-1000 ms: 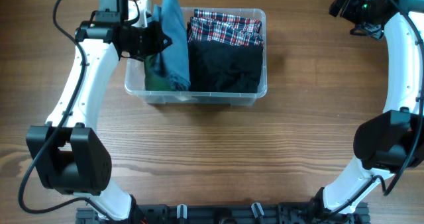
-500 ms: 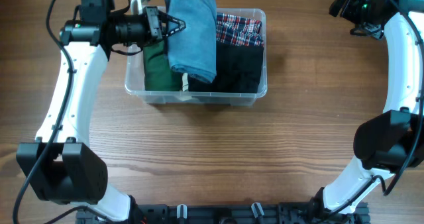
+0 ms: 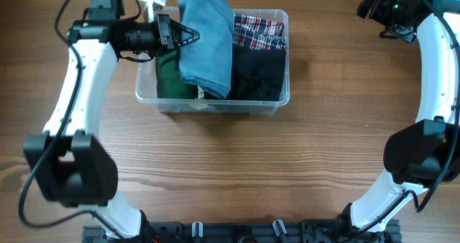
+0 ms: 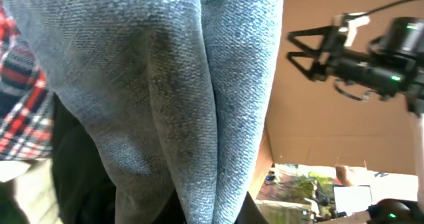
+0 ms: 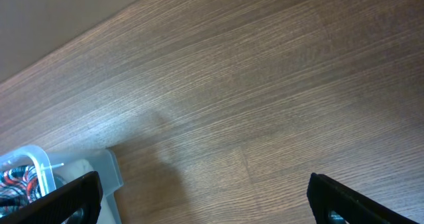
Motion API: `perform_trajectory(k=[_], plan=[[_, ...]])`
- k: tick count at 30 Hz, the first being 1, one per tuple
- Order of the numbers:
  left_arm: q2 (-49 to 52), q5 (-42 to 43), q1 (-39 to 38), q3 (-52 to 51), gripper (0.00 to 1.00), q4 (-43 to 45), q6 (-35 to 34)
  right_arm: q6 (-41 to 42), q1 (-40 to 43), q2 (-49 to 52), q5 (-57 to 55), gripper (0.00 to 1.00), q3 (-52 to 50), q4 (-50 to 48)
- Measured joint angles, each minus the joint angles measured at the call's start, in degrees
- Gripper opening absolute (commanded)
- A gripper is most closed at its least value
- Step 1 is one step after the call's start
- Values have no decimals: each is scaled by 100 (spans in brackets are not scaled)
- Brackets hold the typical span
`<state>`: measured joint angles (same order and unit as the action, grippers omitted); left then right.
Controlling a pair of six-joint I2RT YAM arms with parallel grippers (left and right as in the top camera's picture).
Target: Pack container
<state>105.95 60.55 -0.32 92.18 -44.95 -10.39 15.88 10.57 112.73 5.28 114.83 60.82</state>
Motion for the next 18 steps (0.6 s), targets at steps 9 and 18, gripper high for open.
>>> perform_trajectory(k=[9,18], plan=[[610,-66,170,-74,4,17,201,0,0,0,0,100,0,0],[612,-1252,299,-83,4,-437,269,0,0,0,2,100,0,0]])
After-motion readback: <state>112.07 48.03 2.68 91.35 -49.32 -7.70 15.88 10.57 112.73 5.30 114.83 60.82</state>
